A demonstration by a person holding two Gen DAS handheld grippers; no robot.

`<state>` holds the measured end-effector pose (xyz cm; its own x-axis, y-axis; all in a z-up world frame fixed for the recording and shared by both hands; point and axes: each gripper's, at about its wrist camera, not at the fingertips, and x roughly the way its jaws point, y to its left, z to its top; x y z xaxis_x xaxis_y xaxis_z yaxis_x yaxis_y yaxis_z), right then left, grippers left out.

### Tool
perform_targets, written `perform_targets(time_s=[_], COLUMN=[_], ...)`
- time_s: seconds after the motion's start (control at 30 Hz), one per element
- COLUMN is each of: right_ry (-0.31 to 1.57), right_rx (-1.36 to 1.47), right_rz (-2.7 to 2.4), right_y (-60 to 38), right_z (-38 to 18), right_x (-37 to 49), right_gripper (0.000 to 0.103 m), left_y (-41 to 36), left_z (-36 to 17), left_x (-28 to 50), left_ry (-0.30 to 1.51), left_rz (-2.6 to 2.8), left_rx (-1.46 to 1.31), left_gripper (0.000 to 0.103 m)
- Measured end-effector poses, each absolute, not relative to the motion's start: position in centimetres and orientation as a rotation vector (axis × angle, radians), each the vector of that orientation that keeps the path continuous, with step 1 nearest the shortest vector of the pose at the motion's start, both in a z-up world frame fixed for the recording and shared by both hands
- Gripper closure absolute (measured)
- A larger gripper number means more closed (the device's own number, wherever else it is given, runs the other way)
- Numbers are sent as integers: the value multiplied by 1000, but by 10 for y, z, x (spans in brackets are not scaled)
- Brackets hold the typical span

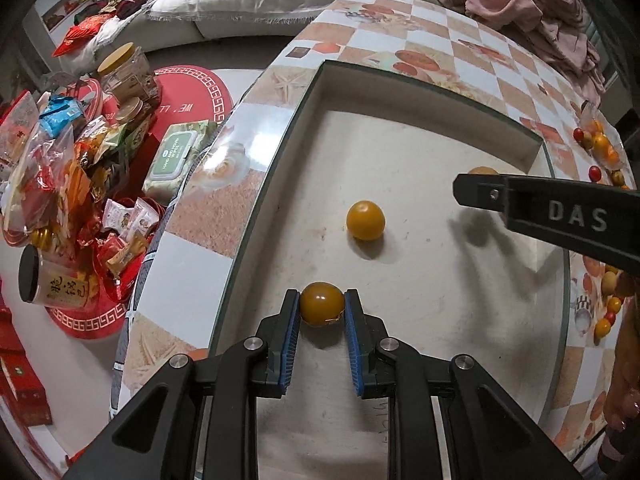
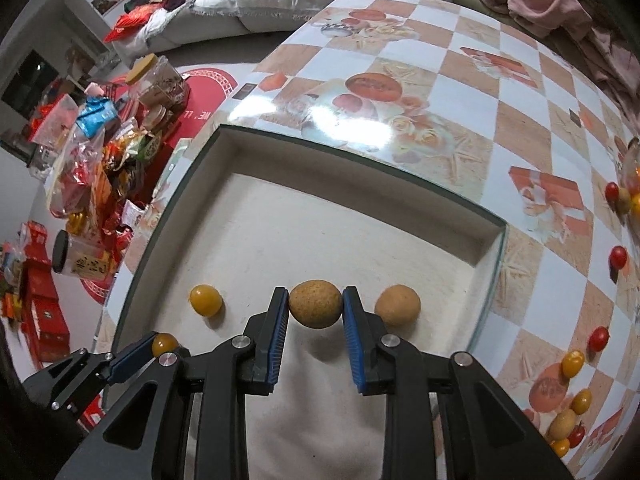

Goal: Organize fruits
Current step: 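Carry both held fruits into the white tray and open both tools, then move both open tools back over the fruits on the table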

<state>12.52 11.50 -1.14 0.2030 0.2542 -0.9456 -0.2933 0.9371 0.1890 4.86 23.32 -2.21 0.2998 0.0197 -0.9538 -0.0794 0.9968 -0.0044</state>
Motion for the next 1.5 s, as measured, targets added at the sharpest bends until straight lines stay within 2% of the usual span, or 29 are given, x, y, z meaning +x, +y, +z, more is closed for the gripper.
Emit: perform_targets(time_s=[0.33, 0.37, 0.4, 0.43, 0.47, 0.5, 0.57, 0.67, 0.8, 1.17, 1.5], right_ry=[1299, 1302, 1306, 1311, 1314, 1313, 1304, 1299, 1263, 1202, 1217], right_rx=[-126, -121, -110, -102, -100, -97, -79, -42, 7, 124, 196], right_rz=[368, 372, 379, 383, 382, 383, 394, 413, 419, 317, 127], right_y=[125, 125, 124, 123, 123, 121, 119, 115, 103, 34, -66], right_z=[-22, -23, -22, -22, -21, -20, -16, -9, 9, 43, 37], right_x=[122, 122, 123, 123, 124, 123, 122, 121, 118, 104, 77], right_gripper=[73, 72, 69, 66, 57, 49, 44, 32, 24, 24, 24], left_y=[230, 229, 230, 230, 230, 229, 225, 223, 218, 169, 96], left_z=[-25, -25, -24, -23, -20, -18, -18, -20, -15, 11, 28], left_x=[49, 49, 49, 48, 46, 45, 44, 45, 44, 49, 57], left_ry=[1275, 1274, 1272, 1261, 1245, 1234, 1240, 1257, 1253, 1199, 1158], left_rz=[69, 77, 83, 72, 59, 59, 61, 56, 46, -36, -161], left_rx=[-15, -9, -5, -20, -33, -26, 8, 5, 22, 97, 159], left_gripper=[78, 72, 45, 33, 29, 29, 29, 29, 29, 29, 29])
